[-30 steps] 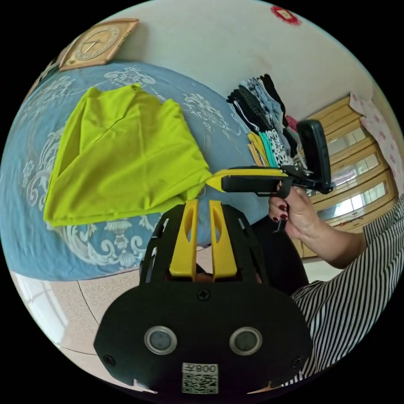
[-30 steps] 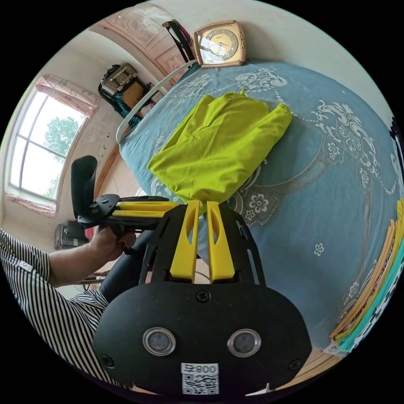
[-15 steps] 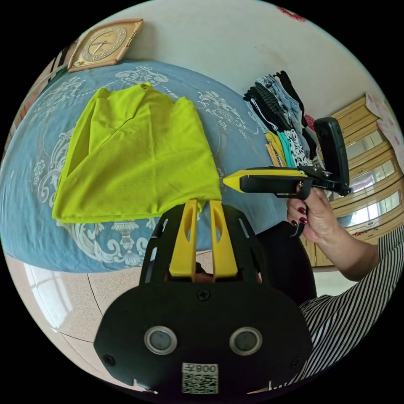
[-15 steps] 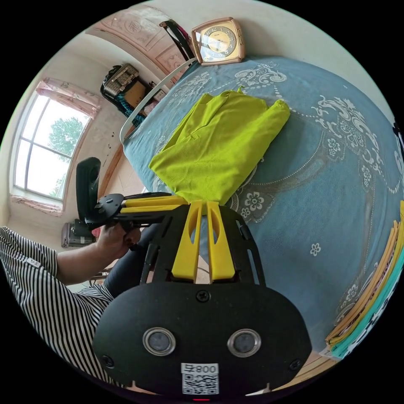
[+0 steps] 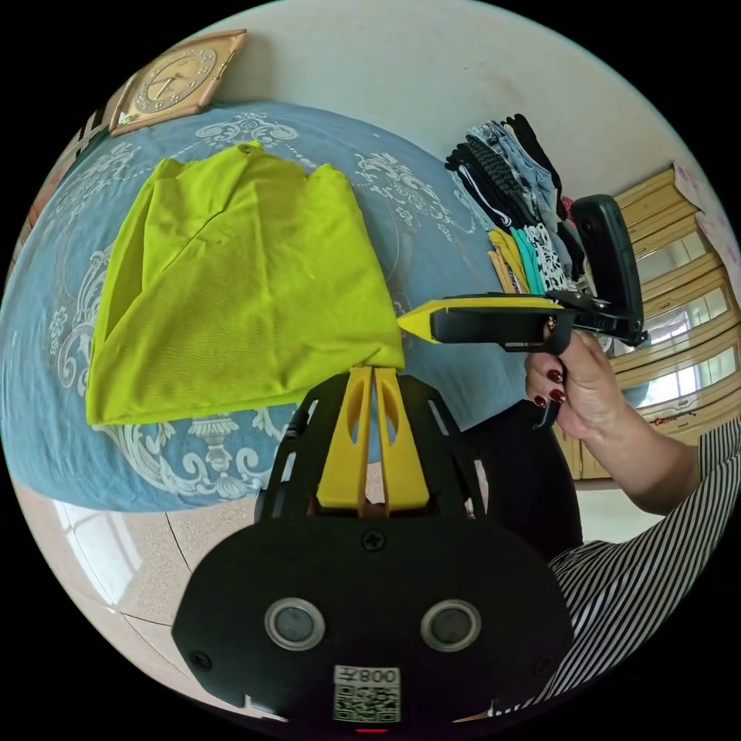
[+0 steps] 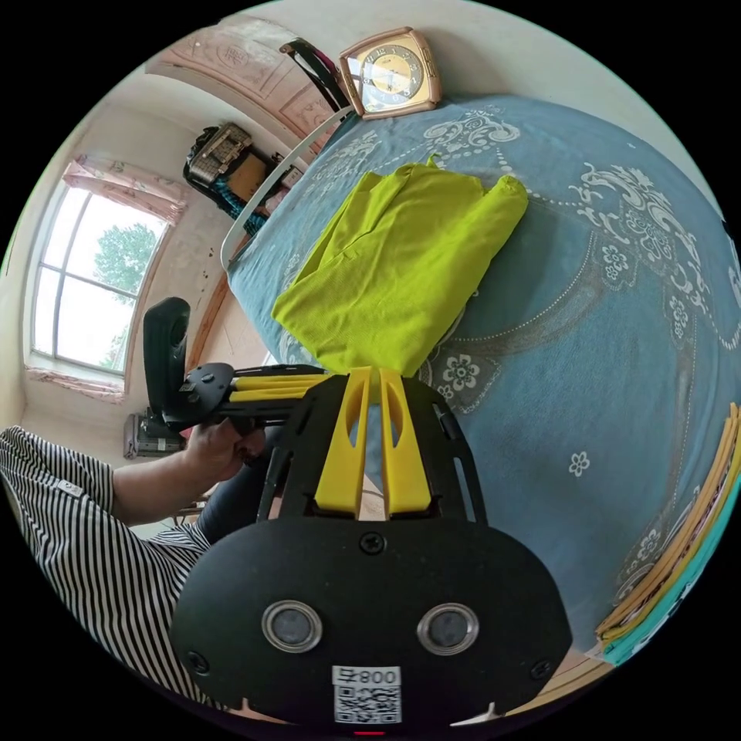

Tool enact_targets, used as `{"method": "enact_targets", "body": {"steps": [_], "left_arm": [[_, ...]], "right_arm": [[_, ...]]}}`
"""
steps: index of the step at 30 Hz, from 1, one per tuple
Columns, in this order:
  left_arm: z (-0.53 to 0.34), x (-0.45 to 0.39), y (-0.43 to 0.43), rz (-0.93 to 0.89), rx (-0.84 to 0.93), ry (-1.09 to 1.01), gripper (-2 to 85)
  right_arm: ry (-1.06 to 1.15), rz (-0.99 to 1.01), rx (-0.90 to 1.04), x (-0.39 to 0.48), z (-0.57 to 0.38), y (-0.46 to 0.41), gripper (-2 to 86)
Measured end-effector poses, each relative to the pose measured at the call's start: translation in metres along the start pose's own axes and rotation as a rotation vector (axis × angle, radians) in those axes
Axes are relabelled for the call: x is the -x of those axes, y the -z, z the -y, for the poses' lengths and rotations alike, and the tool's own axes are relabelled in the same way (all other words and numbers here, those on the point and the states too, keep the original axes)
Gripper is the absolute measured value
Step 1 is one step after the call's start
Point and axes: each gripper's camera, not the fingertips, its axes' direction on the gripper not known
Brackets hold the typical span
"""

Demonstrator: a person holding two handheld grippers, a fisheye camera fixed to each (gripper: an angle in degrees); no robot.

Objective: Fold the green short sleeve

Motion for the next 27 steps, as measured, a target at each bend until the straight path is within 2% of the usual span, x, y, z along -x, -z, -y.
{"method": "enact_targets", "body": {"steps": [4,10,16,27], "left_arm": [[-0.002,0.001,-0.01,-0.031,0.027,0.012,5.8],[0.001,-0.004,-0.019,-0.022,0.033,0.002,6.8],[0.001,-0.009,-0.025,0.016,0.034,0.002,7.1],[0.002,-0.008,-0.024,0.044,-0.024,0.033,7.2]], "right_arm": [[0.068,0.012,0.006,0.015,0.004,0.003,6.1],[0.294,-0.154,0.122,0.061,0.026,-0.02,7.1],[0.375,-0.238,0.252,0.079,0.058,-0.047,1.2],[0.245,-0.026,0.198,0.061,0.094,-0.032,0.3]]}}
